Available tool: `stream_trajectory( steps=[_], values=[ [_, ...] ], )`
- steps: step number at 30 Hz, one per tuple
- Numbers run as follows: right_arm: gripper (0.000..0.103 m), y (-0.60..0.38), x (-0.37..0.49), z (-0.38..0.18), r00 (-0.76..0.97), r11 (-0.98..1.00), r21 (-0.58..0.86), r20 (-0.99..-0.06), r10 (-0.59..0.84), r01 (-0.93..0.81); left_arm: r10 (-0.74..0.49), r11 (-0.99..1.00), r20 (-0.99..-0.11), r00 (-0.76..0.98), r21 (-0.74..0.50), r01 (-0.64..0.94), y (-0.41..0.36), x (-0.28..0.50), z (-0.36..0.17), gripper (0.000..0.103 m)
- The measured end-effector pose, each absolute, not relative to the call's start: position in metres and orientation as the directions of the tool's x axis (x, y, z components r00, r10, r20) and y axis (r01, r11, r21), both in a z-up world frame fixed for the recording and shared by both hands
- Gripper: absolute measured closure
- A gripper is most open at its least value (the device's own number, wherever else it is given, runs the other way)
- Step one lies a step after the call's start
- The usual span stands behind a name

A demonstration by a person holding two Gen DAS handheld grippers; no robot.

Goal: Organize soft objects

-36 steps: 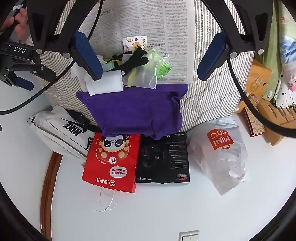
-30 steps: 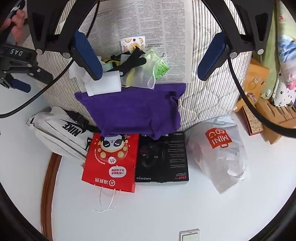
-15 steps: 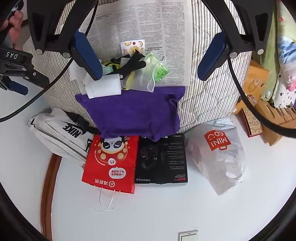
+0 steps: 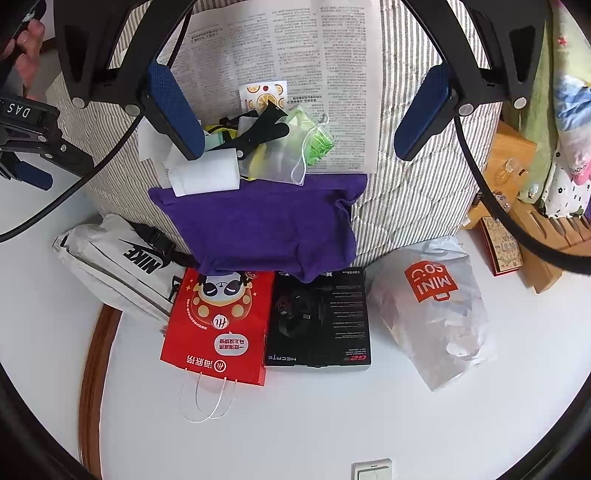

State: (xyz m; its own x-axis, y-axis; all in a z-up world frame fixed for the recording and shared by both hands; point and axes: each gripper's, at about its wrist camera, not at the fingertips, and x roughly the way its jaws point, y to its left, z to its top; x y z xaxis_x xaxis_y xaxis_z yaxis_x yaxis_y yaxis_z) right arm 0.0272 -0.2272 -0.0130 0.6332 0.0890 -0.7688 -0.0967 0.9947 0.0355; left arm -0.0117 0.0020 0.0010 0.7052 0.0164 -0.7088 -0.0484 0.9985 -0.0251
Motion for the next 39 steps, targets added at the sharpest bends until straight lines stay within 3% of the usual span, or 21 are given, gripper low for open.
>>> stream_trajectory(
  steps=[39],
  values=[
    [0.000,-0.2247,0.0188,-0.0105,0.643,0.994,0.040,-0.760,0.095,-0.100,0.026,0.998,-0.701,0.712,-0.021,-0.056,0.0043,-0.0192,0.0063,0.000]
  ],
)
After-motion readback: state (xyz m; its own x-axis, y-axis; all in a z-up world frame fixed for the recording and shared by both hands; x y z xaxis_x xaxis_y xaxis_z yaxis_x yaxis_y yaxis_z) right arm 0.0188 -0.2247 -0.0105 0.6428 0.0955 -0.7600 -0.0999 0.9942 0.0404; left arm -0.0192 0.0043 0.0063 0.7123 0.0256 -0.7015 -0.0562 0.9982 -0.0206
